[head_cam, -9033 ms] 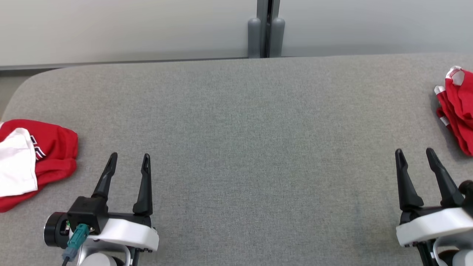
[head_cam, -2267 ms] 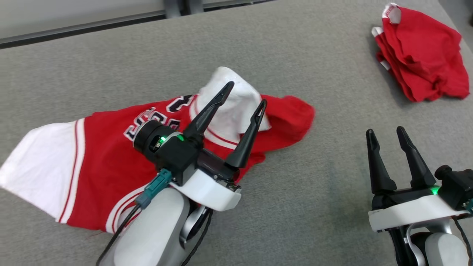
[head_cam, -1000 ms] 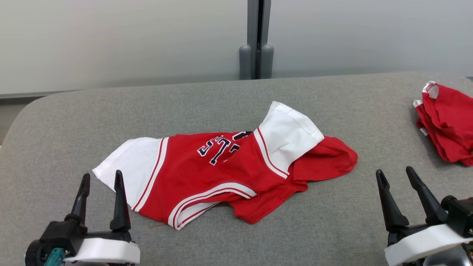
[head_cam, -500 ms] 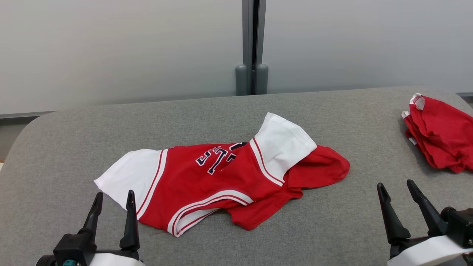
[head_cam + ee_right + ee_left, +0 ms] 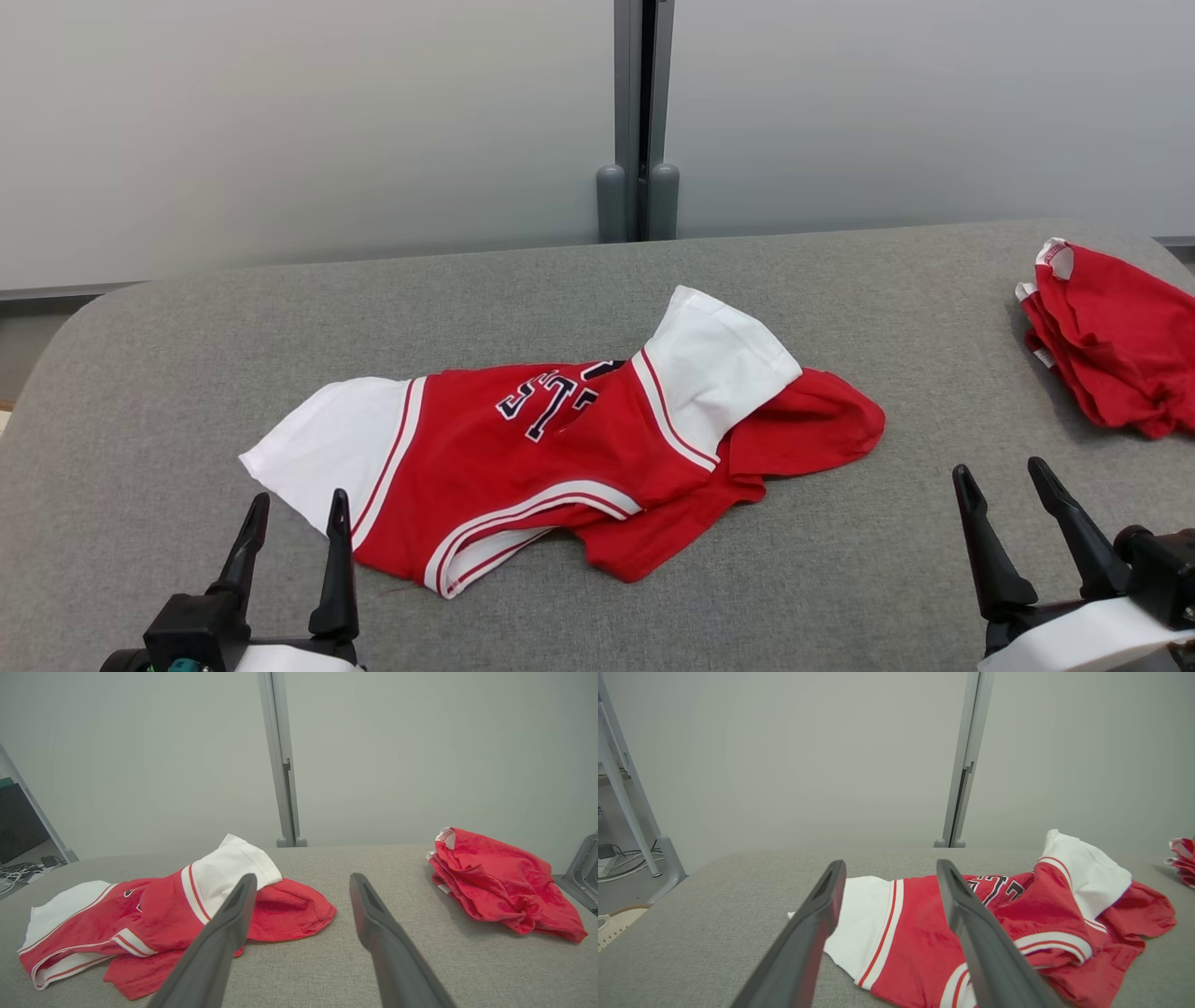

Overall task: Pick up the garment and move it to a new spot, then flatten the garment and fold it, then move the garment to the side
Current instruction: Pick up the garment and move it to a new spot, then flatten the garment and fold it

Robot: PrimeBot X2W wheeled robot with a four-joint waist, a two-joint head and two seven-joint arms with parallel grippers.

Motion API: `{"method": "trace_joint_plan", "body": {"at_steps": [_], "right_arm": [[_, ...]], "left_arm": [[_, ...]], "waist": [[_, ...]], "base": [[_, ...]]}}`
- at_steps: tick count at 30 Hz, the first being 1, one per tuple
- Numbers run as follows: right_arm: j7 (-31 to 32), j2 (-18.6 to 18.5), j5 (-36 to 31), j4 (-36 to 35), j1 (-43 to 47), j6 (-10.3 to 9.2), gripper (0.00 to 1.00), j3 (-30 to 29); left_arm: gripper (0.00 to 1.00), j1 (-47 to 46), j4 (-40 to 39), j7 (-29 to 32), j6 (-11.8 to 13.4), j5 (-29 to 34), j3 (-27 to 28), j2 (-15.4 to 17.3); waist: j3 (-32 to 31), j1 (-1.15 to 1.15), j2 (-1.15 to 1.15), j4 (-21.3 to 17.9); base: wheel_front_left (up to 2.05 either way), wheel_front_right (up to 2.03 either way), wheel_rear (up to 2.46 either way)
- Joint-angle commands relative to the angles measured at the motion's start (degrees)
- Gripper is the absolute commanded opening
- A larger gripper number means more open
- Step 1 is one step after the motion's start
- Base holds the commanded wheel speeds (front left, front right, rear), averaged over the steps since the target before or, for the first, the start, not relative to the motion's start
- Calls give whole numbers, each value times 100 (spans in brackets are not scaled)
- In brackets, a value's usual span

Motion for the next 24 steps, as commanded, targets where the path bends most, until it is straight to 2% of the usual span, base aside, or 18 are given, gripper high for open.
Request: {"method": "trace_joint_plan", "body": {"at_steps": [1,16,24], "right_arm": [[8,-5,28,-14,31,0,100,-23],[76,-11,33,18,-162,0,100,105],[-82,-98,189,570,-741,0,100,376]], "left_arm": [[100,-26,15,11,21,-14,-5,41],[100,-265,27,-53,33,-58,-114,55],[100,-681,36,-145,-31,-69,-225,25]], "waist": [[4,0,0,0],[249,0,0,130],[723,0,0,429]], "base": [[0,0,0],[0,0,0],[0,0,0]]}}
